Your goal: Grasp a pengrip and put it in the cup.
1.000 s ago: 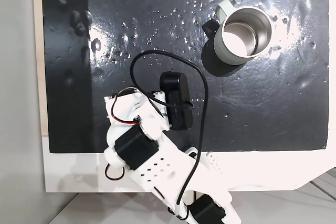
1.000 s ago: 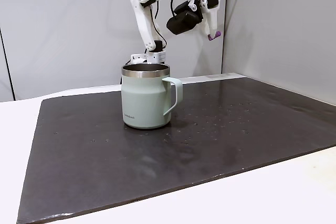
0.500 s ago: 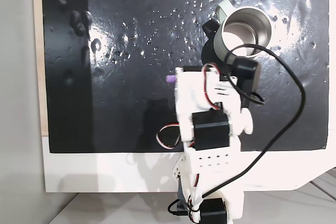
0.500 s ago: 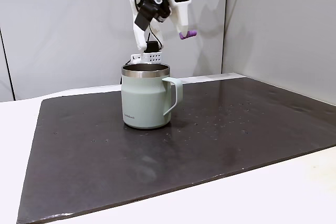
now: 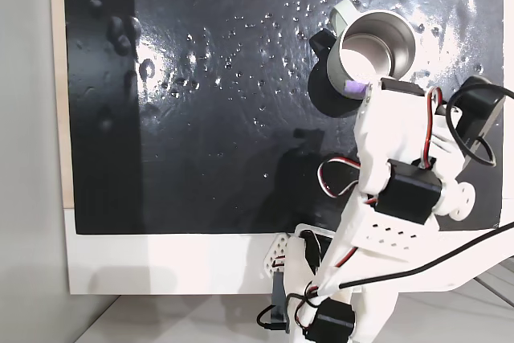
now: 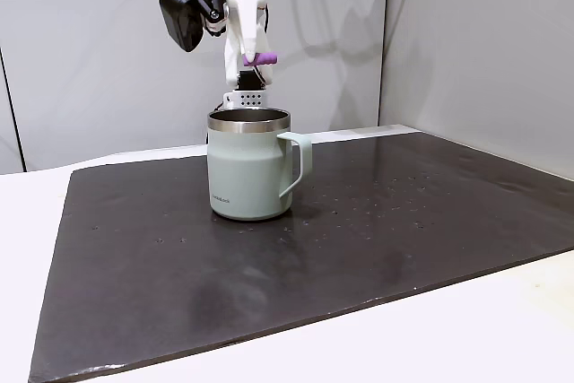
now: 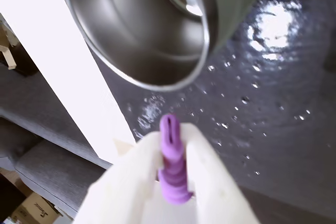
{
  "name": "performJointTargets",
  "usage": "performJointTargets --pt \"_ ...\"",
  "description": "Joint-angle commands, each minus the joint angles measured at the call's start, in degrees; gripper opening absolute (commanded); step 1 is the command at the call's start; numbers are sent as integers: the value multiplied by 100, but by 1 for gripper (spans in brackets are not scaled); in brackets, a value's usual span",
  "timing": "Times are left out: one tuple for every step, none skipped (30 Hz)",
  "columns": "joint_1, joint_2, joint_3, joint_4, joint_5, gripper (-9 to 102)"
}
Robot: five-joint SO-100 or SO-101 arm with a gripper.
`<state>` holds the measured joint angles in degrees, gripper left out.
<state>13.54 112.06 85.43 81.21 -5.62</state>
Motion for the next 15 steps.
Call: performJointTargets --pt "149 -132 -105 -589 -70 0" --pt "149 -202 -105 -738 -53 0" --pt "149 -264 -105 -879 -53 0" --pt "141 -325 -105 -1002 -26 0" --pt "132 -378 -105 -1107 -9 0" --pt "123 -422 -105 -1187 9 0" --pt "114 -457 -105 -1274 44 0" --pt "114 -483 -105 -1327 62 0" --pt "105 -510 -105 -1345 88 0" --pt "97 -527 -105 -1336 114 0" --pt "62 -527 -88 -1292 123 0" --pt "35 -519 -62 -1230 123 0" --pt "9 -492 -26 -1195 114 0" --pt "-9 -439 35 -1195 97 0" --pt "-18 -387 79 -1195 88 6"
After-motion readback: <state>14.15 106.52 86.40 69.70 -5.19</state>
